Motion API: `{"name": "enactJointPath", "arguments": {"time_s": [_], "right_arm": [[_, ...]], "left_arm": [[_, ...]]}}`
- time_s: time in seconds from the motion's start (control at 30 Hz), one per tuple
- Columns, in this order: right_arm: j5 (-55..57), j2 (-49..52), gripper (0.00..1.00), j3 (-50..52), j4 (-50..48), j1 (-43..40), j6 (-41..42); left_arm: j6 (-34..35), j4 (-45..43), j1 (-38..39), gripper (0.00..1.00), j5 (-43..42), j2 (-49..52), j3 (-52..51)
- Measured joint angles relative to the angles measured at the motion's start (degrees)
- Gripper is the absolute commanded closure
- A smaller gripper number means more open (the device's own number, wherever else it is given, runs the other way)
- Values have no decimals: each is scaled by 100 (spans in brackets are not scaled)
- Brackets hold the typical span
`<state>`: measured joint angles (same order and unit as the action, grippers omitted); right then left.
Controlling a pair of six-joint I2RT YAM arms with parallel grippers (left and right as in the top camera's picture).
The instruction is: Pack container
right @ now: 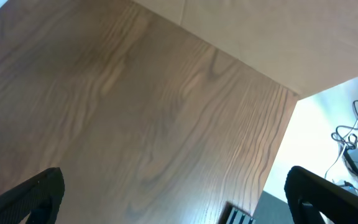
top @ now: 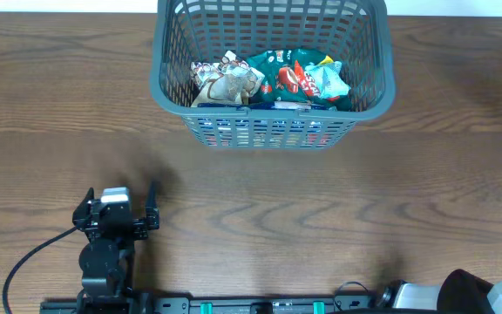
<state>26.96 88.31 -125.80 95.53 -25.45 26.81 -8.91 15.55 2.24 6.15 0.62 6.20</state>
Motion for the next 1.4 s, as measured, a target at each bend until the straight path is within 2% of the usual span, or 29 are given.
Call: {"name": "enactJointPath", "arguments": {"time_s": [0.47,0.87,1.4], "right_arm": [[0,0,1,0,0,0,0],[0,0,1,0,2,0,0],[0,0,1,0,0,0,0]], "left_arm": [[7,-57,0,1,-280,0,-13],[612,-55,0,1,-107,0,-13],[741,-55,0,1,-101,0,-13]]}}
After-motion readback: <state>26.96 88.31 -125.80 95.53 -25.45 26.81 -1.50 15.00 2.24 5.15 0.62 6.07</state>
